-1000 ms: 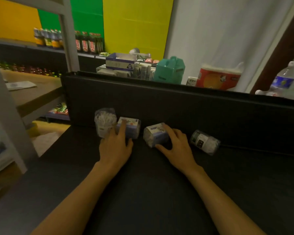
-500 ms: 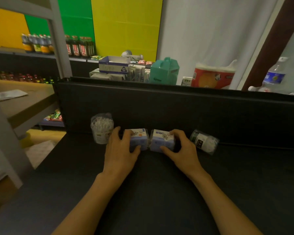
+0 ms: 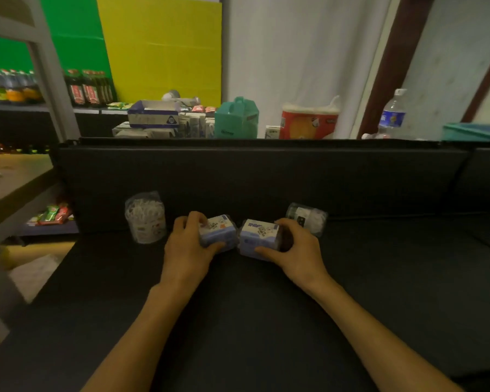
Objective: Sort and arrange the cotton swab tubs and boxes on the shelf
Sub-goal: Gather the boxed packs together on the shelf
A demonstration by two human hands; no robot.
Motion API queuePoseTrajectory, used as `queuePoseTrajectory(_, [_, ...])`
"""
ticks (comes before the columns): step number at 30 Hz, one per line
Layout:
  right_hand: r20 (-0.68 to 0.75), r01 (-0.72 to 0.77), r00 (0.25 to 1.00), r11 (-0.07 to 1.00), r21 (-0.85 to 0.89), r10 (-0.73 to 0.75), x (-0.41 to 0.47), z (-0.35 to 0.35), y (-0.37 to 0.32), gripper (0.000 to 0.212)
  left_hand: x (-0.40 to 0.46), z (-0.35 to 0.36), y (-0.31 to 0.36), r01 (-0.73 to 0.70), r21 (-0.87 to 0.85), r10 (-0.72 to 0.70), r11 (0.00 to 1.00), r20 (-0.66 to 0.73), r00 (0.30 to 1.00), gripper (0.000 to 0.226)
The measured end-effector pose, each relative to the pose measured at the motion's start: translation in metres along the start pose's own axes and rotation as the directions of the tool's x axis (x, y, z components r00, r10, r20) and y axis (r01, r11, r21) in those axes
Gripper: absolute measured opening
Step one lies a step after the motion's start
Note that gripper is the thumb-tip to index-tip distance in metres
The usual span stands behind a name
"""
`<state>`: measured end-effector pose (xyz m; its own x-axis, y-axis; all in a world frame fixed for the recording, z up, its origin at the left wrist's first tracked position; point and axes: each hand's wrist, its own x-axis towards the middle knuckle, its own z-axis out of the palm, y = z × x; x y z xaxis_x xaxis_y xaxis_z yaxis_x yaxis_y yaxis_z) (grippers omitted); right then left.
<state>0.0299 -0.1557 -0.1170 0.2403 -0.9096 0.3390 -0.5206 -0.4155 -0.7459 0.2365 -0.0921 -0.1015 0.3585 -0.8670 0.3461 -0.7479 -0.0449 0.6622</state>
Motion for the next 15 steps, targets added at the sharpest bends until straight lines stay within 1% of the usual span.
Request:
queuePoseTrajectory(3, [-0.07, 0.01, 0.997, 0.999, -0.033, -0.012, -0.03, -0.037, 0.005, 0.066, -0.012, 0.006, 0.016, -0.068, -0.08, 0.075, 0.994, 0.081, 0.994, 0.063])
queuePoseTrajectory(5, [-0.095, 0.012, 0.995, 0.997, -0.083, -0.02, -0.048, -0.067, 0.01, 0.069, -0.023, 0.012, 0.032, -0.124, -0.079, 0.132, 0.989, 0.112, 0.985, 0.068])
queuePoseTrajectory(8, [-0.113, 0.007, 0.993, 0.99, -0.139, -0.023, -0.072, -0.108, 0.019, 0.066, -0.04, 0.023, 0.062, -0.213, -0.072, 0.222, 0.974, 0.146, 0.964, 0.073])
queuePoseTrajectory(15, [-0.17, 0.025, 0.984, 0.986, -0.168, -0.054, -0.12, -0.191, 0.052, 0.063, -0.084, 0.055, 0.132, -0.369, -0.066, 0.374, 0.927, 0.202, 0.905, 0.069])
